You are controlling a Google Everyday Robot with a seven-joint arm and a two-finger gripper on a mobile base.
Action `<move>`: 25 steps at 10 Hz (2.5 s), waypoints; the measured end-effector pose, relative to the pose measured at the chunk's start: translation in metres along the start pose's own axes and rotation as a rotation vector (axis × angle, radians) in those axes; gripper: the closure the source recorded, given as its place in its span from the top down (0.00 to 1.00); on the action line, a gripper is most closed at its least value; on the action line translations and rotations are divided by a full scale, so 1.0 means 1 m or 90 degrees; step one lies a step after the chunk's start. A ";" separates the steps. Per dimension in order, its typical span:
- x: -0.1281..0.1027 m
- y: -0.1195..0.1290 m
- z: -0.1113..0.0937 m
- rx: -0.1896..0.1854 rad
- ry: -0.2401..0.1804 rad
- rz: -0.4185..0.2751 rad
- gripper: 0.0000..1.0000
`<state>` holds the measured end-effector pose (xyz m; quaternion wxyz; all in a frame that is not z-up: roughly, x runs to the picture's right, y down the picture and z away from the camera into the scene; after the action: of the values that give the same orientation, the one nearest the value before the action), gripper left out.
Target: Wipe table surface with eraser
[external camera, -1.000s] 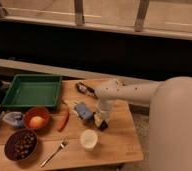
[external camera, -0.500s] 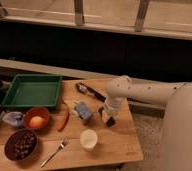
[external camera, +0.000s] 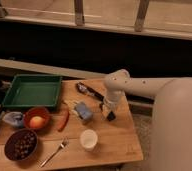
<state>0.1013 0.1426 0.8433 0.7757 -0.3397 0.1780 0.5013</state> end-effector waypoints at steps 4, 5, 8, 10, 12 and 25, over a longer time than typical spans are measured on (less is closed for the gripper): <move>0.032 0.020 0.016 -0.012 0.041 -0.039 0.00; 0.044 0.020 0.019 -0.017 0.049 -0.038 0.00; 0.061 0.002 0.016 -0.021 0.050 -0.006 0.00; 0.049 -0.027 0.004 -0.008 0.038 0.018 0.00; 0.025 -0.041 -0.003 -0.002 0.026 0.018 0.00; 0.059 0.016 0.009 -0.018 0.060 -0.053 0.00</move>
<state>0.1120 0.1917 0.8079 0.7818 -0.3810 0.1932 0.4542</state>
